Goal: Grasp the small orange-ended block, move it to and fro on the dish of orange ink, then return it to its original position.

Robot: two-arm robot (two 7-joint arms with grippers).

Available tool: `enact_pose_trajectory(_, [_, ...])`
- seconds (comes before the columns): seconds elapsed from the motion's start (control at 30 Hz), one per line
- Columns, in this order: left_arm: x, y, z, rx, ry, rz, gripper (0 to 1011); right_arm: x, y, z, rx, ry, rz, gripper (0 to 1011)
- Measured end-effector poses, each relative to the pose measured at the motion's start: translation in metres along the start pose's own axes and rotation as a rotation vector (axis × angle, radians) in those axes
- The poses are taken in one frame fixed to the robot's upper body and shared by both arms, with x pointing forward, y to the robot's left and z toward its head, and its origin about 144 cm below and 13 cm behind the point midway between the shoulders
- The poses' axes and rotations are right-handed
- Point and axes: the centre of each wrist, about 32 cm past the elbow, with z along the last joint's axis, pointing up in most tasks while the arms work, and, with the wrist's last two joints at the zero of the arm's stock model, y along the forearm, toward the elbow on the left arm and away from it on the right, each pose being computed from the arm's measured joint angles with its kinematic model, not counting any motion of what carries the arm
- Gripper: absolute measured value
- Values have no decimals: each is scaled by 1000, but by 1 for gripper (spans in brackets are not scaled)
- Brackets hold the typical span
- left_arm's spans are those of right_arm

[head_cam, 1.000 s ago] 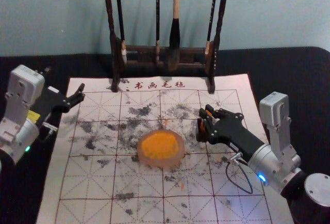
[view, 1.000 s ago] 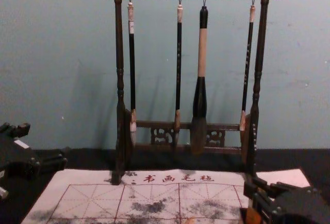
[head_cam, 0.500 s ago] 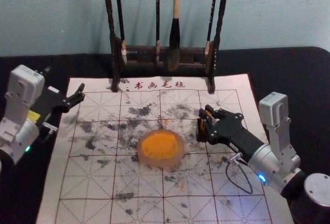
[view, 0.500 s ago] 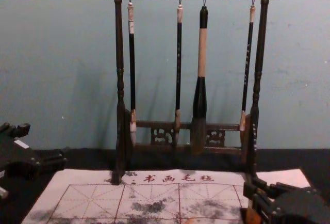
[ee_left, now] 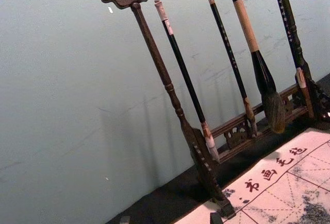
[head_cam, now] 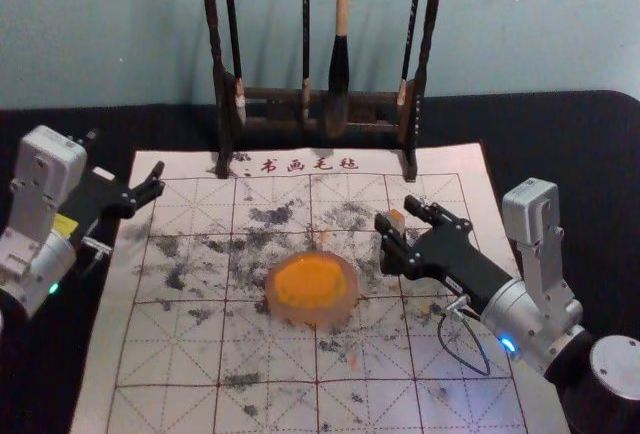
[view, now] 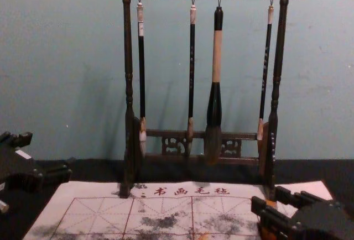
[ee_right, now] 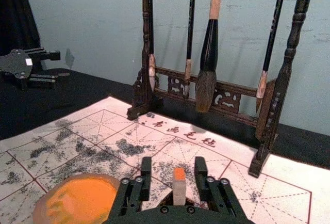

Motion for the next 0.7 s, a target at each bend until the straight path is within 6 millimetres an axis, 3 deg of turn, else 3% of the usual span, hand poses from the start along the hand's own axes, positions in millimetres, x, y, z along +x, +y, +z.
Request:
enact_pose_trajectory(0.3, [0,0,0,0,0,0,1001,0,0,0,1,1,0,794])
enact_pose_trajectory(0.53, [0,0,0,0,0,0,1001,0,0,0,1,1,0,978])
enact_pose_trajectory(0.7, [0,0,0,0,0,0,1001,0,0,2,15,-4,3,1003])
